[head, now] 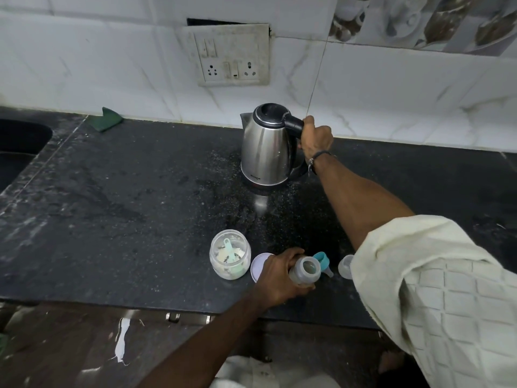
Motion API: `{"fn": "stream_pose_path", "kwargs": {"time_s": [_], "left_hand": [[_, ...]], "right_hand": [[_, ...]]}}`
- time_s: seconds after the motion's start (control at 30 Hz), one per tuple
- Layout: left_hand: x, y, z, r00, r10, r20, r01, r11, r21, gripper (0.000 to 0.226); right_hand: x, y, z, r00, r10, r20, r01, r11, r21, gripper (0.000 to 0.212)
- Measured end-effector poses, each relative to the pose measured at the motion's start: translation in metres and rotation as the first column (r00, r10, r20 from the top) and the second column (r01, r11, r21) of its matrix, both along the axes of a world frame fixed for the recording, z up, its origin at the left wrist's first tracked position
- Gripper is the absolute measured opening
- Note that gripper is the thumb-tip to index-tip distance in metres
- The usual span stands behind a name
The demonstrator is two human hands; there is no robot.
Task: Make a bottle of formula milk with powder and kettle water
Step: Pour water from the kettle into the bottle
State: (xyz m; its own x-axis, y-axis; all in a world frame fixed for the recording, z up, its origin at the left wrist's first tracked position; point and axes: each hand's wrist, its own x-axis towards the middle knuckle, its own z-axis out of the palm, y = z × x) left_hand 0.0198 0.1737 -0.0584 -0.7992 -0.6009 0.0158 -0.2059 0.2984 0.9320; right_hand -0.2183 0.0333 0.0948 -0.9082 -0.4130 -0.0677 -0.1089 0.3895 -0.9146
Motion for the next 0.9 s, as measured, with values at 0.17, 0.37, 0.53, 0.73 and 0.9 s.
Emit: {"fn": "stream_pose_path", "kwargs": {"time_s": [0.17, 0.37, 0.53, 0.73, 0.9], "left_hand": [[-0.001, 0.003, -0.003, 1.0, 0.015, -0.003, -0.015, 0.999, 0.041, 0.085], [-0.002, 0.003, -0.005, 1.0, 0.019, -0.007, -0.018, 0.998, 0.067, 0.087], [-0.003, 0.004, -0.008, 0.999, 0.032, -0.004, -0.031, 0.994, 0.103, 0.09], [-0.004, 0.004, -0.01, 0.999, 0.035, -0.002, -0.035, 0.995, 0.089, 0.09], [-0.005, 0.004, -0.011, 0.999, 0.032, 0.008, -0.032, 0.997, 0.072, 0.09]], "right_hand": [[-0.004, 0.03, -0.006, 0.996, -0.089, 0.025, 0.09, 0.994, -0.053, 0.043], [-0.018, 0.078, 0.005, 0.994, -0.107, -0.016, 0.103, 0.984, -0.142, 0.034], [-0.036, 0.117, 0.036, 0.994, -0.051, -0.096, 0.032, 0.98, -0.196, 0.029], [-0.039, 0.156, 0.074, 0.976, 0.028, -0.215, -0.092, 0.951, -0.294, 0.029], [-0.045, 0.178, 0.077, 0.95, 0.101, -0.296, -0.176, 0.955, -0.24, 0.028]]}}
